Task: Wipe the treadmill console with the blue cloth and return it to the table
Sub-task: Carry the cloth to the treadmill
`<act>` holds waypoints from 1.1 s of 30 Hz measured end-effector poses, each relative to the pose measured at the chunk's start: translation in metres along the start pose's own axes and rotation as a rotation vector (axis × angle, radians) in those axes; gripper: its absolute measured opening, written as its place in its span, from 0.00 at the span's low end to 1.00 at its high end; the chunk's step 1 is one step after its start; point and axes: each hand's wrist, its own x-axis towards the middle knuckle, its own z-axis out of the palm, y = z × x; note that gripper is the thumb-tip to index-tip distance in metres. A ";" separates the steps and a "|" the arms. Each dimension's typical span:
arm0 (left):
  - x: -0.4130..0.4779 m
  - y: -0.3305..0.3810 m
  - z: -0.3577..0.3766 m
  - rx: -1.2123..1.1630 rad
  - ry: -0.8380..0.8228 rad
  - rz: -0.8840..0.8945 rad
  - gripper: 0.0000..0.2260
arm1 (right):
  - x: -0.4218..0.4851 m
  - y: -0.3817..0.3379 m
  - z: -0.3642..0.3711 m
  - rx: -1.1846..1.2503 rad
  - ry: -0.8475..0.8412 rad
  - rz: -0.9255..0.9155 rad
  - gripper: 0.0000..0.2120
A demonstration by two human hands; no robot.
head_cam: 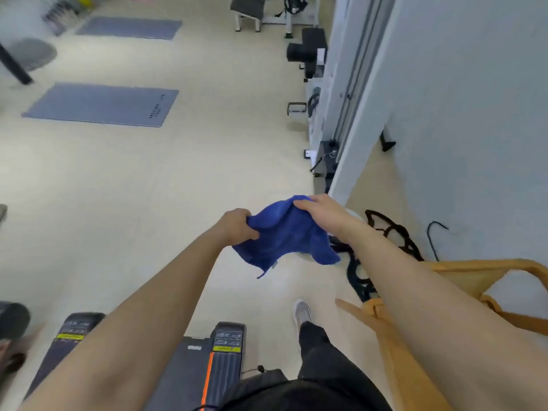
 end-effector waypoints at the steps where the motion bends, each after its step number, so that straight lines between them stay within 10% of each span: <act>1: 0.010 -0.012 -0.014 -0.045 0.050 -0.039 0.08 | 0.025 -0.013 0.008 -0.030 -0.039 -0.013 0.14; 16: -0.016 -0.195 -0.139 -0.642 0.673 -0.623 0.06 | 0.222 -0.213 0.236 -0.483 -0.741 -0.219 0.15; 33: -0.225 -0.380 -0.130 -1.074 1.077 -1.170 0.10 | 0.096 -0.291 0.638 -1.036 -1.462 -0.701 0.14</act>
